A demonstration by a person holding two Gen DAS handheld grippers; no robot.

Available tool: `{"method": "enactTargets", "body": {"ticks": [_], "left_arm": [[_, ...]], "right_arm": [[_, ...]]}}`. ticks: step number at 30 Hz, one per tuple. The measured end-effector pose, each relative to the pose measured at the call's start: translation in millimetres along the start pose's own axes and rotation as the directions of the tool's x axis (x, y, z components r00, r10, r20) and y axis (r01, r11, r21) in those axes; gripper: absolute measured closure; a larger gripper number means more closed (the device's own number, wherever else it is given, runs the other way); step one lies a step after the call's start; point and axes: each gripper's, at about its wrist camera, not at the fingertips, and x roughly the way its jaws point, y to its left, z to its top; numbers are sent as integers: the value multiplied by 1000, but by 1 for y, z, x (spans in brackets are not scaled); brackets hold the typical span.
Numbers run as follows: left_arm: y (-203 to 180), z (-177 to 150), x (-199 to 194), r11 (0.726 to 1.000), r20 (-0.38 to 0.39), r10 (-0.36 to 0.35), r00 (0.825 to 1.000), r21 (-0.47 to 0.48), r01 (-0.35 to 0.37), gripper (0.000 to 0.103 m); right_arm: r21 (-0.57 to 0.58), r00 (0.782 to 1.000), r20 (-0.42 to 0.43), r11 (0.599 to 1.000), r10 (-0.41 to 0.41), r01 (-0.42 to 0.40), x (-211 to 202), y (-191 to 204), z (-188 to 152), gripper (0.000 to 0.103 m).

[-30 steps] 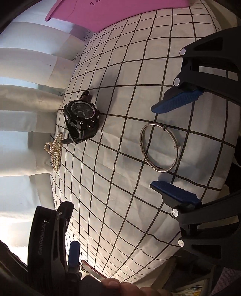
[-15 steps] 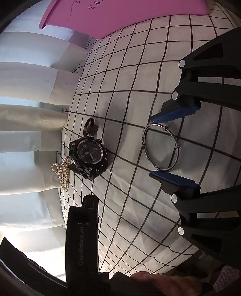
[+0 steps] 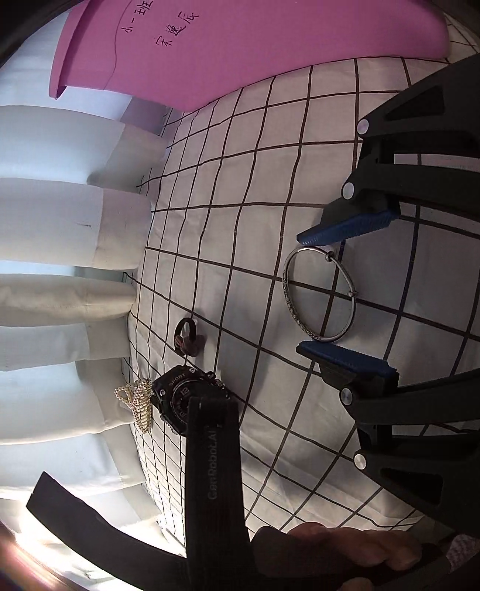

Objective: Organize jewelry
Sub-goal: 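Grasp the black watch with the left tool while the right tool grasps the silver bangle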

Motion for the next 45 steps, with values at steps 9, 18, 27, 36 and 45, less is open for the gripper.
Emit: {"method": "enactTargets", "body": {"ticks": [9, 18, 27, 36, 45], "left_arm": [[-17, 5, 24, 997, -12, 82, 997, 12, -82, 5], [-17, 7, 27, 996, 27, 91, 996, 12, -91, 5], [-9, 9, 29, 996, 26, 91, 995, 9, -92, 5], [-8, 9, 31, 995, 29, 100, 995, -2, -100, 6], [-19, 7, 24, 996, 63, 61, 996, 54, -65, 31]], "right_arm": [[26, 999, 6, 999, -36, 36, 7, -21, 9, 51], [74, 998, 3, 995, -60, 59, 11, -33, 4, 16], [6, 999, 22, 1000, -31, 31, 12, -17, 2, 14], [15, 999, 22, 999, -34, 34, 11, -18, 1, 14], [12, 998, 43, 999, -38, 37, 10, -14, 2, 36]]}}
